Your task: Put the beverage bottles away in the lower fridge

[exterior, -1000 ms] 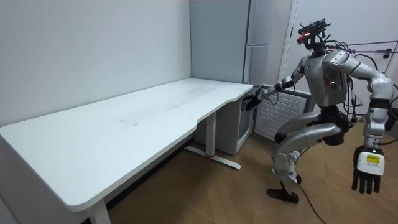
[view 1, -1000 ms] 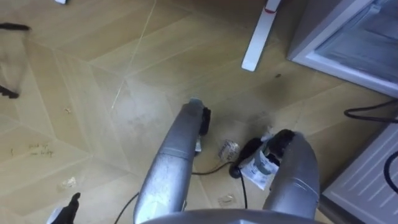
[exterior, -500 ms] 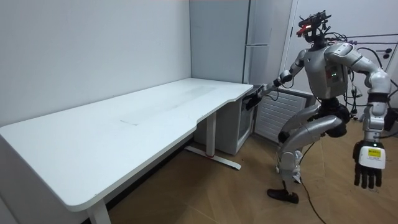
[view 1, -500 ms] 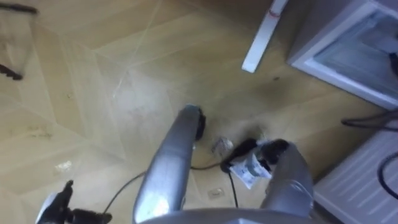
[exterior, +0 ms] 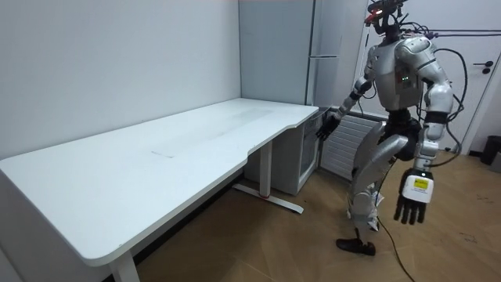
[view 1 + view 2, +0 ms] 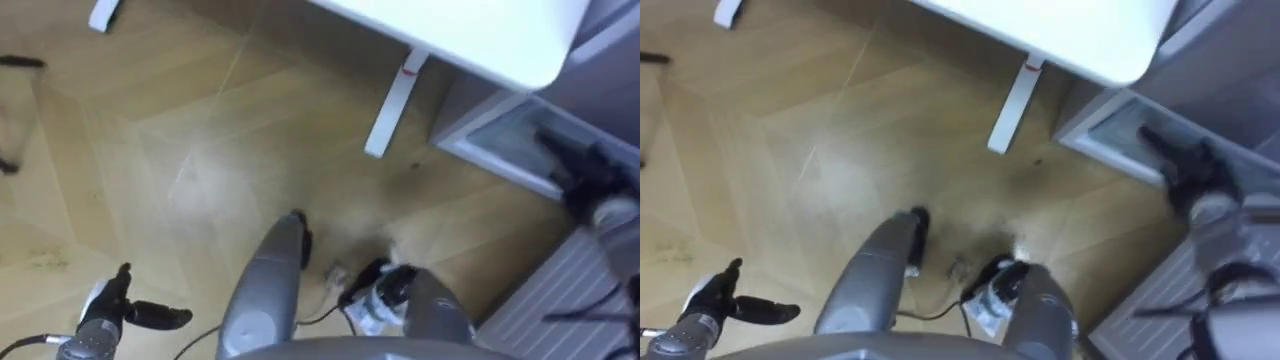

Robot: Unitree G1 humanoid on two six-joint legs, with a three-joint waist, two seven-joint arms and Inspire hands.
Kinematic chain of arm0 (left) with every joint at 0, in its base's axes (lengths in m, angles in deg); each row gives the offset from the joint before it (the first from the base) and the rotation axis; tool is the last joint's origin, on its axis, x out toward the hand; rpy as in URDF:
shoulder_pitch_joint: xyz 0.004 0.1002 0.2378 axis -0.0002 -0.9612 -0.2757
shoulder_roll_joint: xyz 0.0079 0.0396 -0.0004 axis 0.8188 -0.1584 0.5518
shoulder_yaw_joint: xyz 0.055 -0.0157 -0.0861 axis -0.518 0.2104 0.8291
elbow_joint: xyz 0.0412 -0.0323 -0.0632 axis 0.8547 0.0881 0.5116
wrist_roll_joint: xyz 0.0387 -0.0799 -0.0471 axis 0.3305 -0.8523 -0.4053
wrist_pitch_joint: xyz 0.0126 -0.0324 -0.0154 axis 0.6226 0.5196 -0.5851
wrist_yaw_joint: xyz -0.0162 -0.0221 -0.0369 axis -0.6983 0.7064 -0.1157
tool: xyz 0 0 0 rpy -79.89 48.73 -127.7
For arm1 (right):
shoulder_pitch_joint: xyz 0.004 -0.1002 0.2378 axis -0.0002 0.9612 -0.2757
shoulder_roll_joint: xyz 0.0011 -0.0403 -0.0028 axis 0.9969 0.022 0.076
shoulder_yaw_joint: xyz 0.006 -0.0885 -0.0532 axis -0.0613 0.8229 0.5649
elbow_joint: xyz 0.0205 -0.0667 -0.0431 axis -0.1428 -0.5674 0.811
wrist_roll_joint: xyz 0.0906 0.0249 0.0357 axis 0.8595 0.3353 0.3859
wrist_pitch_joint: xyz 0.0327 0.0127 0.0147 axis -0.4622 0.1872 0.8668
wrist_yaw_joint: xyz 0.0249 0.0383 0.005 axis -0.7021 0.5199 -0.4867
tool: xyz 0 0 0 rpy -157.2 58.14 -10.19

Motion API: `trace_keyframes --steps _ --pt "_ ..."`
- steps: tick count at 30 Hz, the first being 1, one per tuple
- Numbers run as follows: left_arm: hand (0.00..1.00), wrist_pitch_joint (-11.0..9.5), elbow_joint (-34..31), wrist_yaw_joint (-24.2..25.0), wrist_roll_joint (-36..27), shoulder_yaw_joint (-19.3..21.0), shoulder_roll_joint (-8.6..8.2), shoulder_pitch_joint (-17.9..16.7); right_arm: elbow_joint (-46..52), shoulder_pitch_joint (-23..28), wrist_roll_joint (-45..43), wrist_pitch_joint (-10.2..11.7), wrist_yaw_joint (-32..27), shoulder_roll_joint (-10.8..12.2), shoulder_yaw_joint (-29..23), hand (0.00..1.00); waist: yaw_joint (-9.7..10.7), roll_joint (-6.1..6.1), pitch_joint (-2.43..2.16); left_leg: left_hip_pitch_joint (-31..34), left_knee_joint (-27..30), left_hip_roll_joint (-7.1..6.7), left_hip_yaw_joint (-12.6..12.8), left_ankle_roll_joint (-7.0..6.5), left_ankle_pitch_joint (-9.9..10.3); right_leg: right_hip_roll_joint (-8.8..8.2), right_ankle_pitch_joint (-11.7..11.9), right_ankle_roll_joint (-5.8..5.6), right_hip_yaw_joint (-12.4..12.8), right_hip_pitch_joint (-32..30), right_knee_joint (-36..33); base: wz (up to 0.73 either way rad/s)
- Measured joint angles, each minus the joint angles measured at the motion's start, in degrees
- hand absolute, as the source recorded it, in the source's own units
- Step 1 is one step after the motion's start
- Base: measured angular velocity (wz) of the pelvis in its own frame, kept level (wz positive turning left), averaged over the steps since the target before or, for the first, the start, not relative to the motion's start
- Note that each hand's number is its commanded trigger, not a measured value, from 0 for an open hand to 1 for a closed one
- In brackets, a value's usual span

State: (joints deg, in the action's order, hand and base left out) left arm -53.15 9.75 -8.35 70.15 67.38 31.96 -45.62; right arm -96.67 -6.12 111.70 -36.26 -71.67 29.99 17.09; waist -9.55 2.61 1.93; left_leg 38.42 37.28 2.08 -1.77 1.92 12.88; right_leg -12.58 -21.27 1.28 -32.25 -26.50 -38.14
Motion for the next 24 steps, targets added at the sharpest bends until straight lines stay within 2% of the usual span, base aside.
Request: trace_keyframes --steps 1,2,3,6,7,9,14,16,18,20,24 --pt "0.00 -0.05 0.07 -0.02 0.53 0.00 -0.48 -0.06 -0.17 1.40 -2.36 -0.05 0.42 0.88 0.38 0.00 -0.03 -0.04 -0.19 -1.16 -0.74 -0.02 0.29 -0.03 0.01 0.22 0.17 -0.30 0.13 1.11 0.97 0.04" --pt "0.00 -0.07 -0.09 -0.28 1.38 0.00 -1.58 -0.10 -0.72 4.16 -6.28 -0.06 0.97 2.60 1.56 0.00 0.40 -0.25 -0.70 -3.32 -2.35 -0.09 0.42 -0.07 0.01 0.77 0.63 -0.83 0.07 3.44 3.16 0.05" --pt "0.00 -0.14 -0.18 -0.84 2.22 0.00 -2.55 -0.12 -0.96 6.63 -10.17 -0.20 1.09 4.40 2.63 0.00 0.71 -0.48 -0.93 -5.49 -3.76 -0.03 0.66 -0.08 0.01 1.39 1.14 -1.23 0.15 5.74 5.29 0.00" --pt "0.00 -1.30 0.75 -1.25 1.99 0.04 -4.95 -0.51 -0.48 10.35 -20.09 -0.16 1.95 7.98 2.79 0.00 1.61 -0.69 -1.16 -11.96 -8.40 0.27 2.69 -0.20 -0.10 2.44 2.39 -1.99 1.74 10.60 9.89 -0.24" --pt "0.00 -1.45 1.11 -1.32 2.10 0.04 -5.45 -0.45 -0.53 10.71 -21.82 -0.15 1.90 8.49 2.80 0.00 1.72 -0.76 -1.17 -13.43 -9.39 0.29 3.23 -0.23 -0.14 2.60 2.57 -2.14 2.14 11.73 10.70 -0.29" --pt "0.00 -2.45 2.58 -2.12 1.97 -1.03 -6.76 -0.40 -0.25 11.85 -27.46 0.11 1.32 9.58 3.33 0.00 3.32 -1.21 -1.41 -18.00 -12.32 0.23 4.49 -0.30 -0.30 2.98 3.28 -2.73 2.46 15.64 13.71 -0.17" --pt "0.00 -4.01 5.10 -4.57 2.10 -0.83 -8.00 0.16 1.26 13.01 -34.44 2.14 -0.08 10.71 3.28 0.00 5.14 -0.59 -1.42 -25.27 -17.53 0.19 6.53 -0.05 -0.86 4.17 4.73 -3.46 4.13 21.37 18.62 -0.18" --pt "0.00 -4.09 5.92 -5.12 2.02 -0.32 -8.66 0.29 1.18 13.55 -34.59 2.30 -0.87 11.32 2.28 0.00 6.18 -0.42 -1.37 -27.53 -18.91 0.18 6.55 -0.01 -0.88 4.73 5.44 -3.70 4.57 23.58 20.42 -0.05" --pt "0.00 -4.12 6.54 -6.01 2.07 1.92 -10.49 -0.22 1.17 14.81 -35.24 2.35 -1.38 12.37 -0.81 0.00 6.49 -0.25 -1.40 -30.78 -20.97 0.08 7.27 0.02 -0.90 5.36 6.15 -4.12 5.84 26.64 23.13 -0.13" --pt "0.00 -4.10 6.61 -6.04 2.13 3.11 -11.56 -0.53 1.13 15.79 -36.84 2.33 -1.42 13.00 -1.94 0.00 6.73 -0.14 -1.36 -32.87 -22.23 -0.02 7.64 0.02 -0.90 5.78 6.75 -4.37 6.21 28.83 25.18 -0.09" --pt "0.00 -3.96 7.33 -6.24 2.08 3.49 -12.00 -0.51 1.02 17.55 -39.46 2.07 -2.59 14.09 -1.92 0.00 7.79 0.01 -1.36 -36.19 -23.89 -0.61 7.72 0.02 -0.90 5.80 6.96 -4.73 7.65 31.48 26.98 -0.04"
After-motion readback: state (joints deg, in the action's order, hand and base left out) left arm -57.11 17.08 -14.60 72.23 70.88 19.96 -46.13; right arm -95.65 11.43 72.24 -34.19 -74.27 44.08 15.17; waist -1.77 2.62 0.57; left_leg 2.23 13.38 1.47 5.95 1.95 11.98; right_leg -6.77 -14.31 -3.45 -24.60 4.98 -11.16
